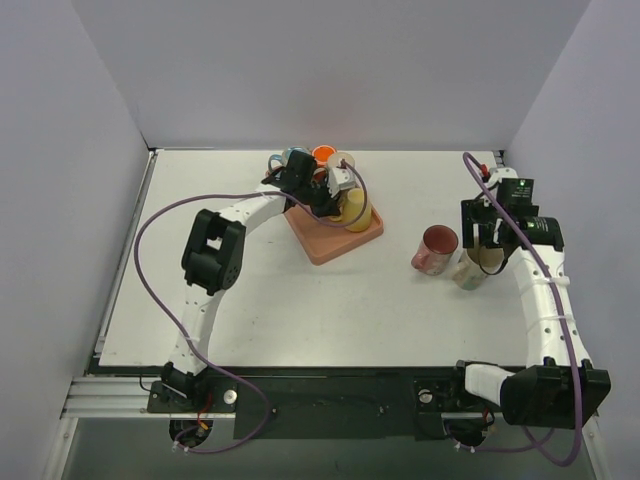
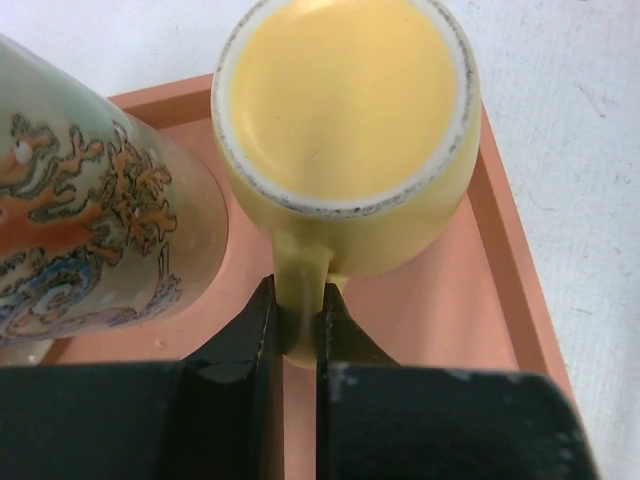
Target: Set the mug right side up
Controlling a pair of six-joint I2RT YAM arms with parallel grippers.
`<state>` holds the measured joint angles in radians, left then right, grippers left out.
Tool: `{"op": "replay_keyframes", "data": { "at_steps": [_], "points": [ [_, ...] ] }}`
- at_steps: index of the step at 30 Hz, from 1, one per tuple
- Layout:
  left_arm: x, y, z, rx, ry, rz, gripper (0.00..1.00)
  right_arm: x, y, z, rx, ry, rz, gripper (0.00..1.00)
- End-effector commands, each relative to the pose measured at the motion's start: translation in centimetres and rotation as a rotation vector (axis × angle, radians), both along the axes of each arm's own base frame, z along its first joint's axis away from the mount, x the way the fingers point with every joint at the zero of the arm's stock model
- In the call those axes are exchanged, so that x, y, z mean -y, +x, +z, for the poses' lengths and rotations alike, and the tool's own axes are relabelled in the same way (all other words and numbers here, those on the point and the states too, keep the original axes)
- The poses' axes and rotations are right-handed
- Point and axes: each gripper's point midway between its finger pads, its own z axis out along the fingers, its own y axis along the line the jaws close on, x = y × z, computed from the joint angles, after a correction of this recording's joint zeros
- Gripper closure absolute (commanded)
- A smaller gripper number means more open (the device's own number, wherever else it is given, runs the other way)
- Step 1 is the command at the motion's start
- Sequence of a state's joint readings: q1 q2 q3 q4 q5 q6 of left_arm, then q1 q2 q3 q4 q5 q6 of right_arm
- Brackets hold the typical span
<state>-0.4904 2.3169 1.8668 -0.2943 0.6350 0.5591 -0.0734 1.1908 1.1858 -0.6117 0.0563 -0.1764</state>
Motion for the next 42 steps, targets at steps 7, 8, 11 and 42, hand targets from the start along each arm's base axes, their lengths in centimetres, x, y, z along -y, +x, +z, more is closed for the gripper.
{"op": "replay_keyframes", "data": {
  "at_steps": [7,8,11,42],
  "points": [
    [-1.9,-1.5,12.1,-0.383,-0.247,0.388,1.00,-8.6,-0.7,2.7,0.095,-0.008,0.348,0.24],
    [-2.2,-1.8,13.9,-0.439,-0.302,0.423,1.00,-10.3,-0.2,3.7,0.164,0.013,0.389,0.24],
    [-2.5,-3.1,17.1,-0.604,-0.389,0.478,1.00,-15.2,1.0,5.2,0.311,0.109,0.505,0.24],
    [-2.0,-17.1,30.2,-1.196,-0.756,0.230,1.00,-24.5,4.9,13.5,0.744,0.428,0.753,0.33]
  ]
}}
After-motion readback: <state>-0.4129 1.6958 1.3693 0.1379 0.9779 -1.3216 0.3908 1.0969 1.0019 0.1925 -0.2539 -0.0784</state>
